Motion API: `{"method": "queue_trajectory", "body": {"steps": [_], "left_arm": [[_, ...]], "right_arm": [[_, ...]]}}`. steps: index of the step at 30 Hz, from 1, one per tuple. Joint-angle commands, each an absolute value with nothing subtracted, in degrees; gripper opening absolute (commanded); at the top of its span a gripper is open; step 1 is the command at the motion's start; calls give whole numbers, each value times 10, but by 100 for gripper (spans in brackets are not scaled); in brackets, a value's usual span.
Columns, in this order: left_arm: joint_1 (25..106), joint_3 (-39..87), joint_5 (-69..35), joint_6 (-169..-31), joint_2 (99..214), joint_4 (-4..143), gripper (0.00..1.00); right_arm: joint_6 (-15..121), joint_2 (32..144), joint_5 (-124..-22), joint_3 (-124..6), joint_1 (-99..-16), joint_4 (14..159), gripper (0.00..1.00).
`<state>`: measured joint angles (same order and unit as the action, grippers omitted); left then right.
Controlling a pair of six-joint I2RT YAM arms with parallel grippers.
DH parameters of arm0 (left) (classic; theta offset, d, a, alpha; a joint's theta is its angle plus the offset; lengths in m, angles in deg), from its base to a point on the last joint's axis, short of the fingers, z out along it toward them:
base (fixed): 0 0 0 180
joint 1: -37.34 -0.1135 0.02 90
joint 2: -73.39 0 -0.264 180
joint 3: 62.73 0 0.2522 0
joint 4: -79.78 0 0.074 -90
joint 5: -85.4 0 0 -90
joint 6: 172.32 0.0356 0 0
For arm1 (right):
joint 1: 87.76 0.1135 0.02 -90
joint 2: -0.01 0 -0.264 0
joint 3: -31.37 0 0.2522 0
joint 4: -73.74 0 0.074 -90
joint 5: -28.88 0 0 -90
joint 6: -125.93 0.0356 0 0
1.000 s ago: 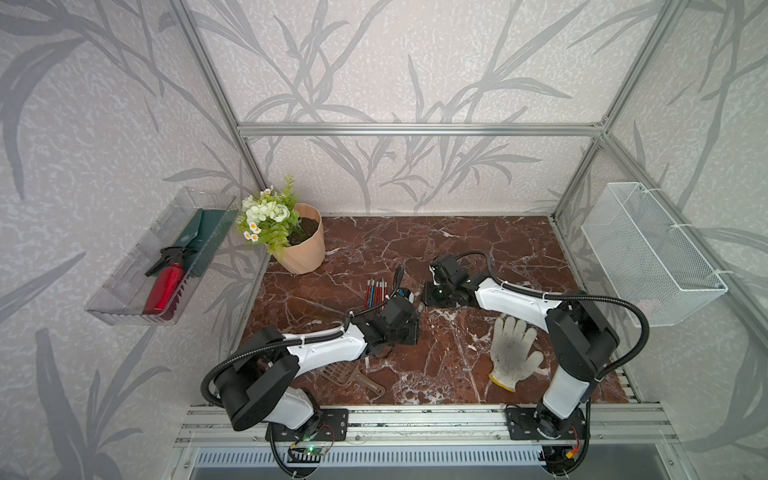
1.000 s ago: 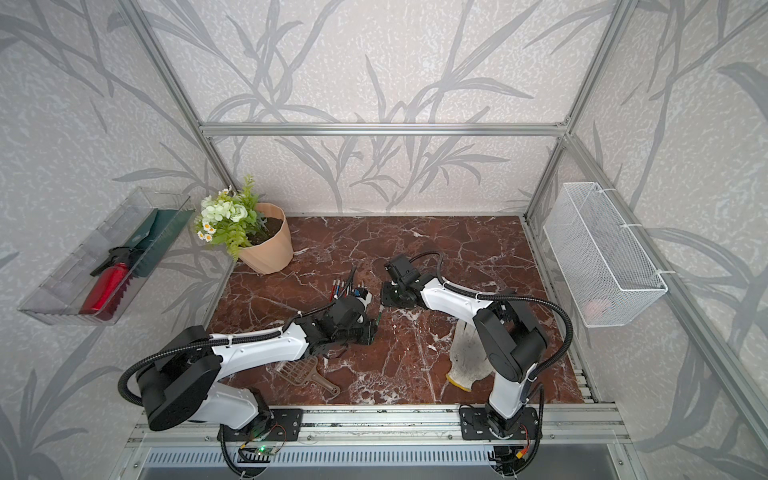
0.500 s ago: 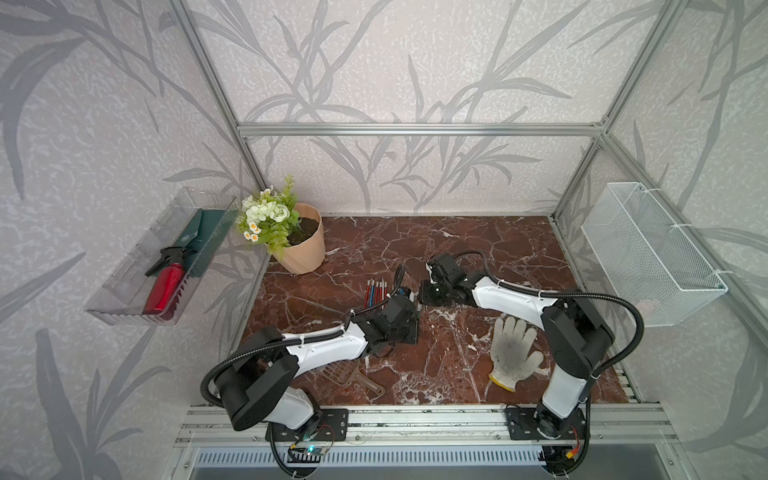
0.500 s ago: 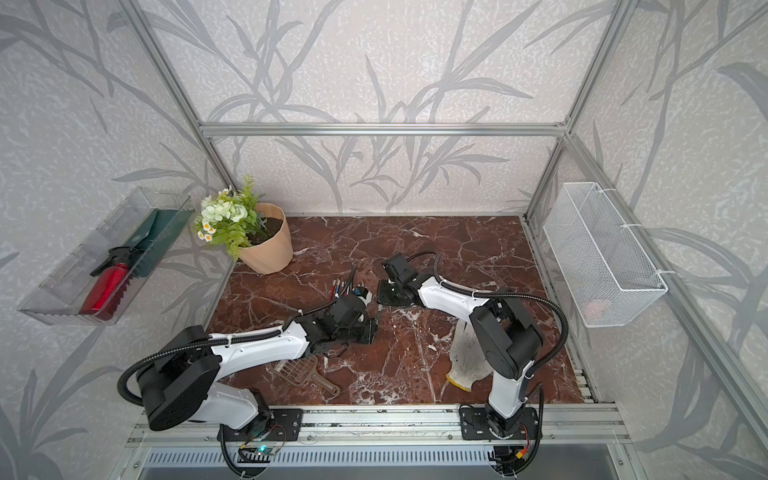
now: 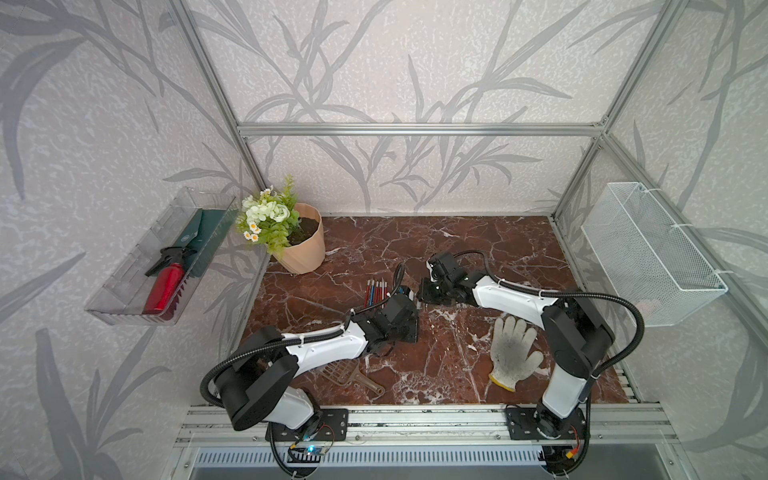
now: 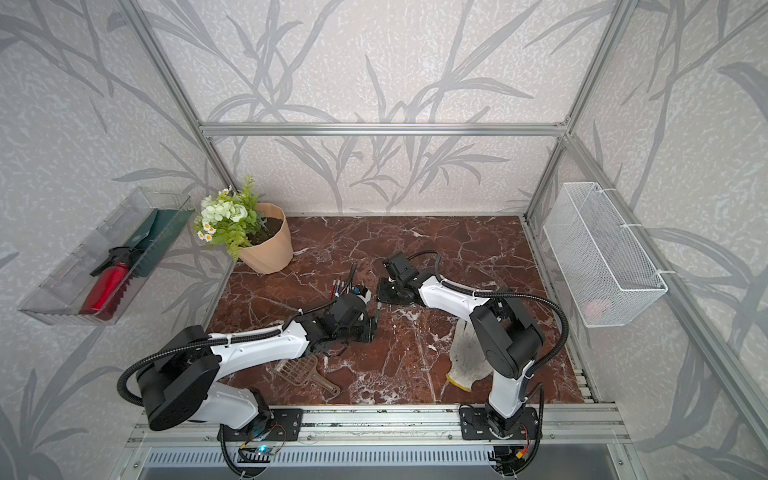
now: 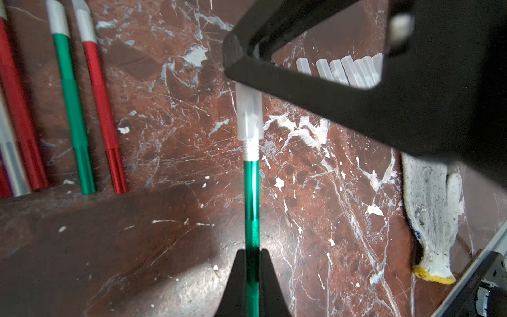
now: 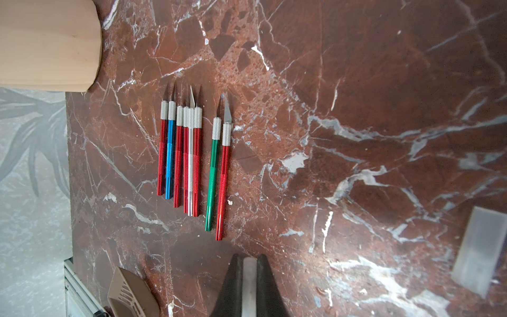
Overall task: Remove protective caps from carving knives
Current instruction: Remove the protective sleeve from the carving knife.
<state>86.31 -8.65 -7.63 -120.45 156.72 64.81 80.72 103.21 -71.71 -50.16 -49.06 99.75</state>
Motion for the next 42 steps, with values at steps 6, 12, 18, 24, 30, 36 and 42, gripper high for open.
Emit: {"method": "queue_trajectory", "body": {"steps": [6, 12, 18, 24, 30, 36, 42], "left_arm": [[876, -97, -61, -1209, 1550, 655, 5], [881, -99, -60, -1212, 1554, 661, 3], [885, -99, -59, -1215, 1559, 662, 3], [888, -98, -60, -1217, 1562, 663, 0], [893, -100, -57, -1222, 1564, 667, 0], [895, -107, -57, -1227, 1561, 674, 0], [895, -114, -53, -1232, 1555, 675, 0]], "right_arm": [[828, 1024, -720, -491, -519, 962, 3], [851, 1023, -731, -482, -534, 939, 2], [859, 1020, -737, -480, -543, 929, 1], [865, 1016, -737, -478, -550, 921, 1], [879, 1010, -739, -473, -558, 908, 1], [892, 1006, -741, -468, -565, 898, 0], [898, 1002, -744, -465, -570, 890, 0]]}}
